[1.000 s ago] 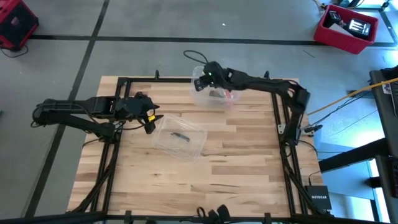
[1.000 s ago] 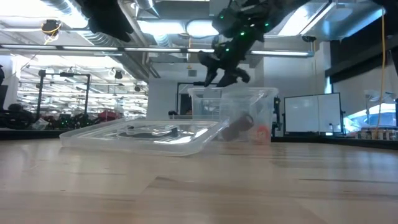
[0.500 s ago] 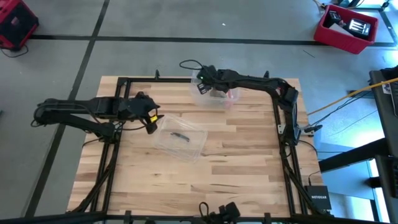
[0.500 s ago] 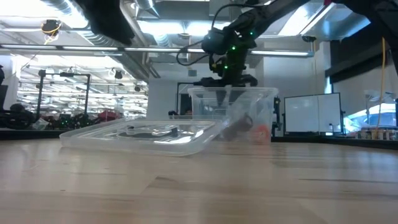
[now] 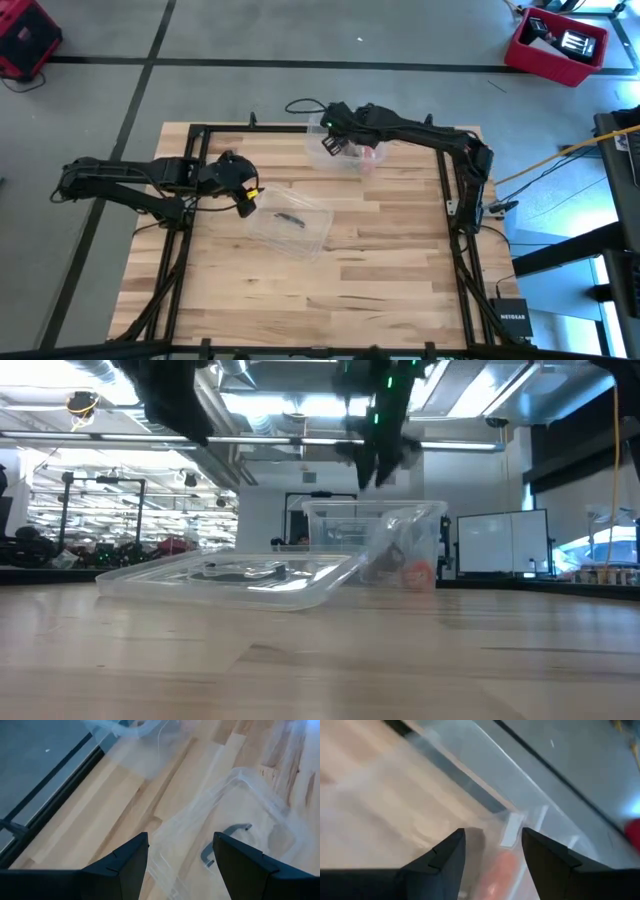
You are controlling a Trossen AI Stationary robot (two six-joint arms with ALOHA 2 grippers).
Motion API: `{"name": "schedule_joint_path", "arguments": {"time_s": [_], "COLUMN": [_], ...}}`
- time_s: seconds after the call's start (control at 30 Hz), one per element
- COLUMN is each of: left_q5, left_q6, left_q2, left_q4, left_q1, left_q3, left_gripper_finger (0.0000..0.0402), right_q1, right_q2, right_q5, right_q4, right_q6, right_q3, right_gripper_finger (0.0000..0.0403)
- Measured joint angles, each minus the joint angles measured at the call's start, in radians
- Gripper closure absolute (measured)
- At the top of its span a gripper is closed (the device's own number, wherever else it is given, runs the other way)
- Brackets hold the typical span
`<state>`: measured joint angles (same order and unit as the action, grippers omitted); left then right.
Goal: Roll bandage
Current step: Put the transparent zip bag into the container, then close the container
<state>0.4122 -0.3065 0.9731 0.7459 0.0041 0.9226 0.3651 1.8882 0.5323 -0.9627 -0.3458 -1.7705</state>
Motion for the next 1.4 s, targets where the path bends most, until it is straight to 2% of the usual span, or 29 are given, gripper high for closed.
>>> {"name": "schedule_joint_path", "arguments": {"time_s": [0.17, 0.37, 0.53, 0.67, 0.8, 1.0, 1.07, 1.23, 1.4], "left_q5": [0.002, 0.005, 0.004, -0.011, 0.01, 0.008, 0.006, -0.013, -0.084], "left_q6": [0.001, -0.133, -0.289, -0.37, -0.364, -0.367, -0.372, -0.383, -0.376], "left_q2": [-0.019, -0.094, -0.137, -0.13, -0.131, -0.131, -0.131, -0.131, -0.131], "left_q4": [0.029, 0.008, 0.002, -0.004, 0.001, -0.006, -0.006, -0.071, -0.231], "left_q1": [-0.026, -0.05, -0.05, -0.05, -0.05, -0.044, -0.039, -0.034, -0.034], "left_q3": [-0.042, -0.184, -0.281, -0.337, -0.364, -0.374, -0.391, -0.459, -0.541], "left_gripper_finger": [0.0188, 0.0188, 0.0188, 0.0188, 0.0188, 0.0188, 0.0188, 0.0188, 0.0188], "right_q1": [-0.145, -0.388, -0.578, -0.678, -0.707, -0.696, -0.696, -0.699, -0.699], "right_q2": [-0.088, -0.102, -0.1, -0.1, -0.1, -0.1, -0.1, -0.1, -0.094], "right_q5": [0.039, 0.06, 0.061, 0.063, 0.009, -0.005, -0.026, -0.028, -0.027], "right_q4": [-0.075, -0.179, -0.024, 0.211, 0.492, 0.979, 1.091, 1.163, 1.167], "right_q6": [0.103, 0.087, 0.066, 0.019, -0.129, -0.416, -0.501, -0.648, -0.668], "right_q3": [-0.018, -0.009, 0.113, 0.286, 0.481, 0.756, 0.826, 0.919, 0.946], "right_gripper_finger": [0.0205, 0.0205, 0.0205, 0.0205, 0.0205, 0.0205, 0.0205, 0.0205, 0.0205]}}
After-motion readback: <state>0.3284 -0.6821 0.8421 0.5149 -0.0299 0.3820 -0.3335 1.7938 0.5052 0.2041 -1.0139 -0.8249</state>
